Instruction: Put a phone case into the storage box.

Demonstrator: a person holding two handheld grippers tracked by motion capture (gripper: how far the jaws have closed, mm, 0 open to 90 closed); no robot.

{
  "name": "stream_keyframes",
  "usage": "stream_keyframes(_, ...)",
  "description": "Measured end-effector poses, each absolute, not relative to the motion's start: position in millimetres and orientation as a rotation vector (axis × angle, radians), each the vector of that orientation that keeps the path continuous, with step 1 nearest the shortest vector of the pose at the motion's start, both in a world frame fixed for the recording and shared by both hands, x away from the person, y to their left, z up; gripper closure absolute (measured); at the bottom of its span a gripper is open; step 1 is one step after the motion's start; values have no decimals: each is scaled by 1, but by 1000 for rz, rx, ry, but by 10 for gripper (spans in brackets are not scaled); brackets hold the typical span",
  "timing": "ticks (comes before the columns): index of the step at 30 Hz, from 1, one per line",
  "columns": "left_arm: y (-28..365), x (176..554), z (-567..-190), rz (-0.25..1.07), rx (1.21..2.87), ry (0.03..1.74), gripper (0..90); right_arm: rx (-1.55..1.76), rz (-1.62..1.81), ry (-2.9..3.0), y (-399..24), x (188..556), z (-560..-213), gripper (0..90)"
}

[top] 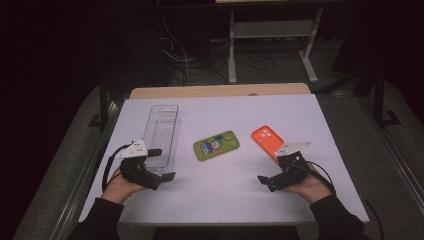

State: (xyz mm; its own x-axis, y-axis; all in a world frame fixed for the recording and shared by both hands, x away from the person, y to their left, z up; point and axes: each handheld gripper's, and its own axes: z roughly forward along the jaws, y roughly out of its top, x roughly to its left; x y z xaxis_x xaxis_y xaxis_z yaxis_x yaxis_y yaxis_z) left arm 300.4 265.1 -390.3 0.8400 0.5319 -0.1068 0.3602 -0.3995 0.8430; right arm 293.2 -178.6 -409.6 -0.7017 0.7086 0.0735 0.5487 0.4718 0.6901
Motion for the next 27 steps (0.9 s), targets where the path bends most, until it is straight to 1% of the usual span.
stream_keyframes(27,264,301,-391,219,2021,663,0,1166,1047,2478,-175,334,-378,0)
